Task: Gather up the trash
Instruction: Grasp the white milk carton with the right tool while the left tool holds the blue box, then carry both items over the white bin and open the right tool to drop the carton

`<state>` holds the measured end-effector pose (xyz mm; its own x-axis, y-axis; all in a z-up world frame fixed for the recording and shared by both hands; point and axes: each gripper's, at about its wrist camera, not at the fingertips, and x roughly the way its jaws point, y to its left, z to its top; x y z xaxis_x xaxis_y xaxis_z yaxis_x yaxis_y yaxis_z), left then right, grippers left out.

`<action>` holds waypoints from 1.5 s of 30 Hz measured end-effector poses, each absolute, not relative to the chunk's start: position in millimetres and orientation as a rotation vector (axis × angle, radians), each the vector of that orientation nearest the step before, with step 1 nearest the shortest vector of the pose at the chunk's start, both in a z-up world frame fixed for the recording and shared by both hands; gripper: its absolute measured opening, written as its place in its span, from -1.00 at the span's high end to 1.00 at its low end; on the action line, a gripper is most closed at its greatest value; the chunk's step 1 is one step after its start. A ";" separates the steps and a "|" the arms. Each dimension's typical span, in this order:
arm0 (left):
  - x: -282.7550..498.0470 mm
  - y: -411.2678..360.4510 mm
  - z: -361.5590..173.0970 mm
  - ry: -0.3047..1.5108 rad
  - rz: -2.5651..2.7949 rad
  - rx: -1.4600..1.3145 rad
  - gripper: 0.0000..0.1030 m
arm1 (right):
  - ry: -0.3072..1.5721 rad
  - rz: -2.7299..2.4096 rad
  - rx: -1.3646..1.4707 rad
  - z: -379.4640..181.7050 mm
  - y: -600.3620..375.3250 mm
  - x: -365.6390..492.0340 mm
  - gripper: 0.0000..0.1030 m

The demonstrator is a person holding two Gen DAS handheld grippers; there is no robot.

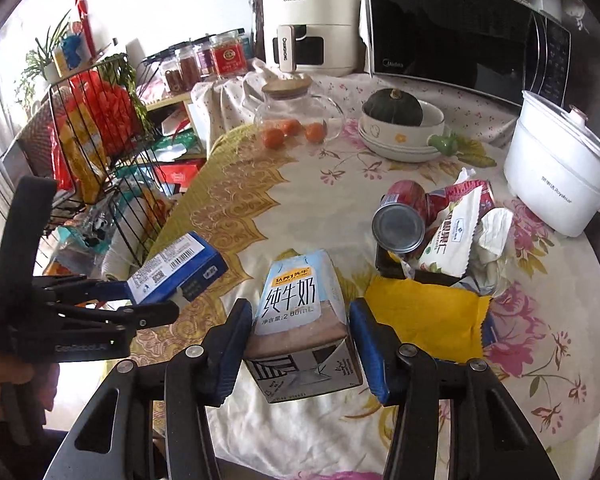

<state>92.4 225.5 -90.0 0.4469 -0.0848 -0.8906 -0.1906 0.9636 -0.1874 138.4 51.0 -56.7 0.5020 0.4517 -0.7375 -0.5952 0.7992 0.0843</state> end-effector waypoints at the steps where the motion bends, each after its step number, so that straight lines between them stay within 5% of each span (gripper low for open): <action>1: 93.6 222.4 -89.4 1.109 0.063 -0.274 -0.28 | 0.822 0.639 -0.181 -51.8 46.3 137.2 0.00; 23: 119.0 73.7 -49.8 1.020 -0.236 -0.147 -0.28 | 0.757 0.423 -0.092 2.4 -142.1 112.1 0.00; 45: 126.8 -96.4 -71.0 1.044 -0.491 0.017 -0.28 | 0.987 0.046 0.023 -78.3 -362.5 98.1 0.00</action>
<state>126.8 -96.4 -71.0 0.4055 -0.3813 -0.8308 0.3970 0.8921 -0.2157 98.1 -362.5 -78.3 0.5503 0.0494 -0.8335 -0.0287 0.9988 0.0402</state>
